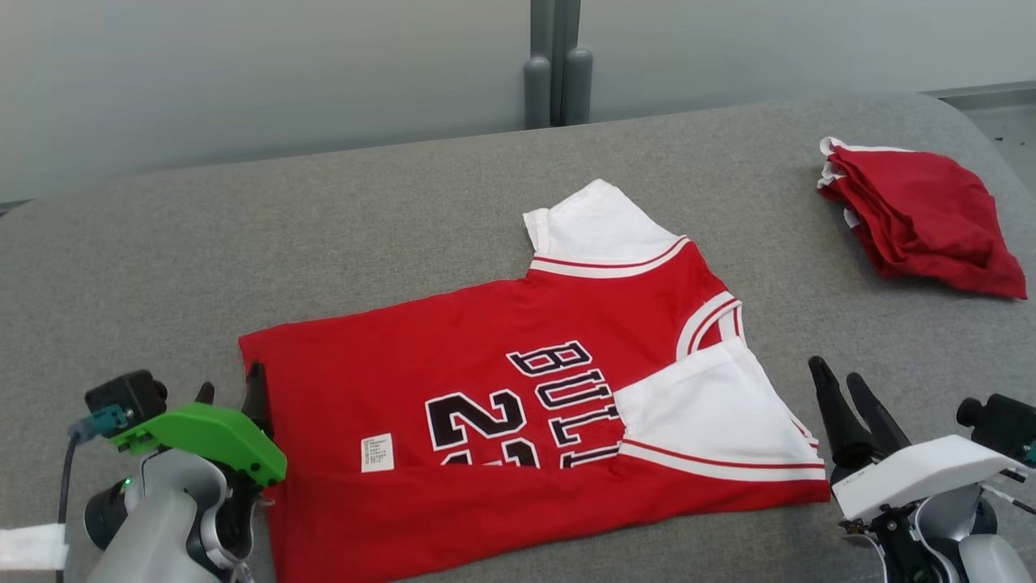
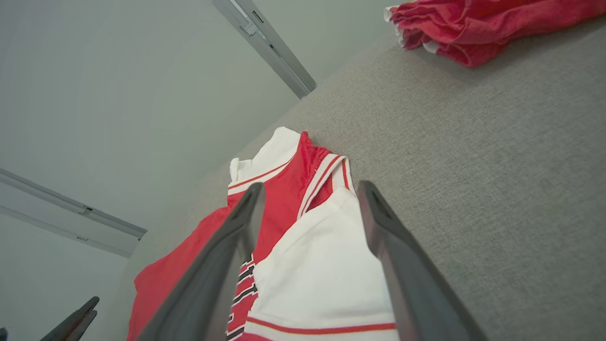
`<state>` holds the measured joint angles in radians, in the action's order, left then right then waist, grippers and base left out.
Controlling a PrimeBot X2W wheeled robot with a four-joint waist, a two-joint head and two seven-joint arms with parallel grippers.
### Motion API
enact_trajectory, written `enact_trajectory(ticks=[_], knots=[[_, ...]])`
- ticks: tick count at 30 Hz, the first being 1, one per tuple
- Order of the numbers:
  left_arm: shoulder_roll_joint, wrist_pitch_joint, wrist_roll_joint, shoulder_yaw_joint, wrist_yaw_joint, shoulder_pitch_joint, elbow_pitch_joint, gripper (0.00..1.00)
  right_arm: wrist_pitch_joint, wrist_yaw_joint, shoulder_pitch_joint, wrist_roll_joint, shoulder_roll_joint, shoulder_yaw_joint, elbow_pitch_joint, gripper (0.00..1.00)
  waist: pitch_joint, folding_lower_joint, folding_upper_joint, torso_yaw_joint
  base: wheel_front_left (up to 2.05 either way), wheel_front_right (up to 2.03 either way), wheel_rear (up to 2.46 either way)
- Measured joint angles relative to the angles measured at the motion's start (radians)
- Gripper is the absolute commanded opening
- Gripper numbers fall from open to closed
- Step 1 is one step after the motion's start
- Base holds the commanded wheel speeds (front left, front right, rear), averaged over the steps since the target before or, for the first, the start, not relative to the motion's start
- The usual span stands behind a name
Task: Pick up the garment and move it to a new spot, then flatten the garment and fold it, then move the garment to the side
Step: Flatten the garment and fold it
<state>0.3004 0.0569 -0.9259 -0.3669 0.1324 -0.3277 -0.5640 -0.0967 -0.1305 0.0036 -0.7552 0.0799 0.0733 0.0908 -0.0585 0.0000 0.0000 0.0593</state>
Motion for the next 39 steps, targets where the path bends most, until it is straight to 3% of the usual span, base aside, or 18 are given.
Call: enact_trajectory(ticks=[11,24,25,26,27,31,39], knots=[[0.003,-0.039,0.039,-0.029,-0.027,-0.218,-0.278,1.00,-0.021,0.000,-0.038,-0.012,0.021,-0.073,-0.092,1.00,-0.092,0.0000,0.0000,0.044,0.00,0.00,0.00],[-0.017,-0.028,0.042,-0.037,-0.077,-0.346,-0.474,1.00,-0.016,0.000,-0.057,-0.025,0.040,-0.098,-0.102,1.00,-0.149,0.0000,0.0000,0.077,0.00,0.00,0.00],[-0.020,-0.027,0.042,-0.039,-0.081,-0.350,-0.484,0.95,-0.016,0.000,-0.061,-0.025,0.043,-0.101,-0.105,1.00,-0.150,0.0000,0.0000,0.077,0.00,0.00,0.00],[-0.021,-0.025,0.042,-0.040,-0.088,-0.353,-0.496,0.82,-0.016,0.000,-0.068,-0.025,0.046,-0.105,-0.109,1.00,-0.150,0.0000,0.0000,0.077,0.00,0.00,0.00],[-0.023,-0.023,0.042,-0.041,-0.091,-0.358,-0.506,0.49,-0.017,0.000,-0.076,-0.024,0.050,-0.108,-0.114,1.00,-0.151,0.0000,0.0000,0.077,0.00,0.00,0.00],[-0.034,-0.005,0.042,-0.048,-0.116,-0.380,-0.535,0.00,-0.035,0.000,-0.113,-0.013,0.075,-0.119,-0.122,1.00,-0.156,0.0000,0.0000,0.074,0.00,0.00,0.00],[-0.088,0.078,0.062,-0.083,-0.178,-0.432,-0.548,0.00,-0.125,0.000,-0.346,0.109,0.118,-0.092,-0.012,1.00,-0.167,0.0000,0.0000,0.024,0.00,0.00,0.00]])
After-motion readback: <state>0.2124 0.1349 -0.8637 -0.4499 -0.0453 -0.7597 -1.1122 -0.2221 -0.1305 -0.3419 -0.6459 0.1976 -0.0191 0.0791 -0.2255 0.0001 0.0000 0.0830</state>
